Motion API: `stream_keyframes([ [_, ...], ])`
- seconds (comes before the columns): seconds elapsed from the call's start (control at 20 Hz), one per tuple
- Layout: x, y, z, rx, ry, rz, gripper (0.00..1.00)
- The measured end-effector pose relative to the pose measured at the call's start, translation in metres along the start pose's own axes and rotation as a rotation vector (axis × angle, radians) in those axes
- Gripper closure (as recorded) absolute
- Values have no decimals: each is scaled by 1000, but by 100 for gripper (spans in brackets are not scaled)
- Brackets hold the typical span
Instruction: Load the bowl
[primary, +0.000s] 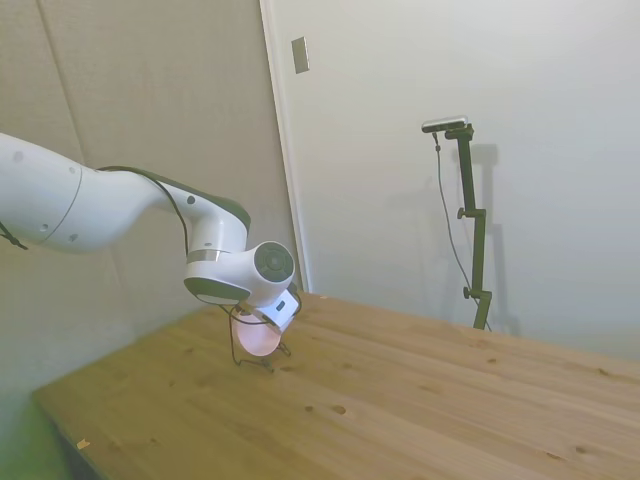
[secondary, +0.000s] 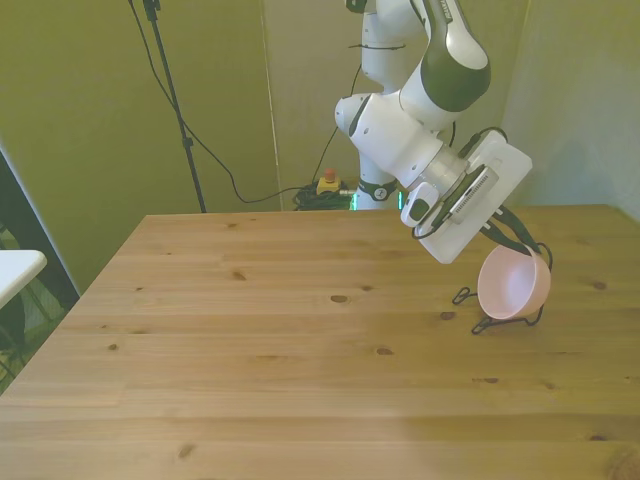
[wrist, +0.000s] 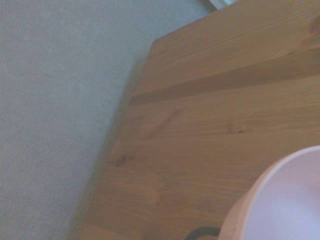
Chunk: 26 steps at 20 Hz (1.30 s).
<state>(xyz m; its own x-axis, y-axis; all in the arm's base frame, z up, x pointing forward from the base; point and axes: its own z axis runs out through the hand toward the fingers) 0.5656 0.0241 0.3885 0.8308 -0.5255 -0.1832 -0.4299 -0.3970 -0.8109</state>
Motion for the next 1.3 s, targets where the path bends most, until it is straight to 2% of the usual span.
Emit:
stream_keyframes([
  [0.15,0,4,2,-4,-3,0,100],
  [0.2,0,4,2,-5,-4,1,0],
  [0.75,-2,8,-1,-7,-1,14,0],
  [1.0,-19,-8,-27,-10,44,26,0],
  [1.15,-31,-24,-56,-77,104,40,0],
  [1.3,-44,-30,-82,-226,167,76,0],
])
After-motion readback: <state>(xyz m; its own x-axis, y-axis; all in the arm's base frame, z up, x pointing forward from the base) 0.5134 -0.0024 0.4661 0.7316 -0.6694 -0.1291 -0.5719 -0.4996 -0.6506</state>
